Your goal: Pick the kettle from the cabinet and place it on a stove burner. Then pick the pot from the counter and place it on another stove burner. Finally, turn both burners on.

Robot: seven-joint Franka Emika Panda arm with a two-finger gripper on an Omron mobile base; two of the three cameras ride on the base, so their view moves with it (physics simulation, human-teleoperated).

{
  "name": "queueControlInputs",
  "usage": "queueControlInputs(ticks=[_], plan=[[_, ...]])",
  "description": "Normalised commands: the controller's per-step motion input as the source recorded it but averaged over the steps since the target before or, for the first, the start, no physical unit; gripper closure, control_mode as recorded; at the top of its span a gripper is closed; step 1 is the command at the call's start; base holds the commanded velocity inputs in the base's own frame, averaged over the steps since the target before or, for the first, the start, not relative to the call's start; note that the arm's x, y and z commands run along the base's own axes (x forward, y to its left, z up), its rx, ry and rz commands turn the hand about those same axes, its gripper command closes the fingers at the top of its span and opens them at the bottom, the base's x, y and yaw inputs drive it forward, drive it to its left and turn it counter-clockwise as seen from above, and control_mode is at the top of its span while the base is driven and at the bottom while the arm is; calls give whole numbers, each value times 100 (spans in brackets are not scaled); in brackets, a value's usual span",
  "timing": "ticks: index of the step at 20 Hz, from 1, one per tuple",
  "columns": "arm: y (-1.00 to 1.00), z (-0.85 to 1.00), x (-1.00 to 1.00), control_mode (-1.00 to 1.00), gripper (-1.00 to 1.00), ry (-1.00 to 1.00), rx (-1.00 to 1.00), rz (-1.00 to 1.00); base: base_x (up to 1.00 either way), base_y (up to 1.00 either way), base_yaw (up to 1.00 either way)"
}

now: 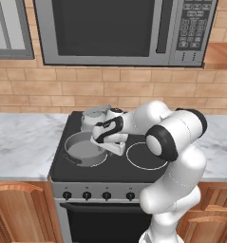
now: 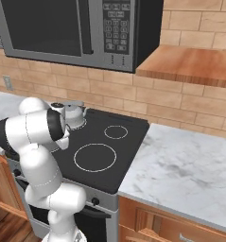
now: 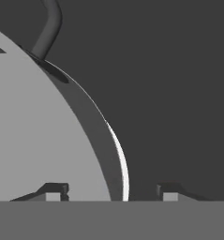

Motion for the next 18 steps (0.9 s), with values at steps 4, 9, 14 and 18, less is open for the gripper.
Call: queueControlInputs(ticks=[4, 9, 14, 18], plan=[[0, -4, 0, -100, -100, 0, 0, 0, 0, 0, 0], [8, 0, -20, -100, -100, 0, 0, 0, 0, 0, 0], [7, 0, -45, -100, -100, -4, -1, 0, 0, 0, 0], [0, 9, -60, -100, -100, -14, -8, 0, 0, 0, 0]])
